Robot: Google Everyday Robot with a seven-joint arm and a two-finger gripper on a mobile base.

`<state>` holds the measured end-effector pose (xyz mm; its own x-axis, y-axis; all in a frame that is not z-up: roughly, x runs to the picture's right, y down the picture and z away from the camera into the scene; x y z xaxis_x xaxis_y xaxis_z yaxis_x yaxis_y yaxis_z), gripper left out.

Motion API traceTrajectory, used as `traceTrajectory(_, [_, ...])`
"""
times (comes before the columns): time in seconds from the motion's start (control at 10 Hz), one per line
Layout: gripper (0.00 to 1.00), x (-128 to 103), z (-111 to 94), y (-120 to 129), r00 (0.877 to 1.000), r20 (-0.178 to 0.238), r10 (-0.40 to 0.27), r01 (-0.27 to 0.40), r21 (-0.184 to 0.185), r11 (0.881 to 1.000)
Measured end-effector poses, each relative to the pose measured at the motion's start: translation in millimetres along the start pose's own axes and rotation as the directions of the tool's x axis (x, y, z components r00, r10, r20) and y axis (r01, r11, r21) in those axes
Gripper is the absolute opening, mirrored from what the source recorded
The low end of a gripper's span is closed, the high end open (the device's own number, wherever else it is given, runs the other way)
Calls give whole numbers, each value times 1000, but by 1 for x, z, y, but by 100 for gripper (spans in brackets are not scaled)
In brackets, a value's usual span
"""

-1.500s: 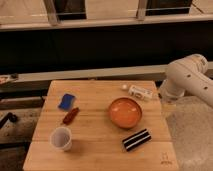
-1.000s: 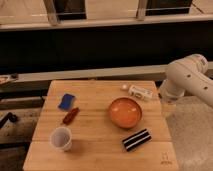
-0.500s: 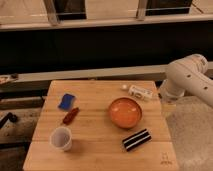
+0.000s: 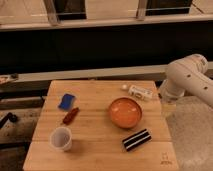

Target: Place the ceramic cup in the ceramic bowl

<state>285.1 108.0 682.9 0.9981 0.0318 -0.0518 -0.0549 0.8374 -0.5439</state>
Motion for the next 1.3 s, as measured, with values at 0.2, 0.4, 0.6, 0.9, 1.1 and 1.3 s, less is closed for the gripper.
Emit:
traceTrajectory(0.2, [80, 0, 0, 0, 1000, 0, 0, 0, 0, 1000])
traceTrajectory(0.4, [80, -1, 0, 1, 1000, 0, -4, 4, 0, 1000])
traceTrajectory(0.6, [80, -17, -4, 2, 999, 2, -39, 39, 8, 999])
traceTrajectory(0.9, [80, -64, -10, 3, 992, 9, -122, 122, 23, 992])
traceTrajectory(1.1, [80, -81, -13, 5, 986, 10, -166, 166, 29, 986])
traceTrajectory(1.3, [80, -108, -17, 8, 977, 7, -214, 214, 32, 976])
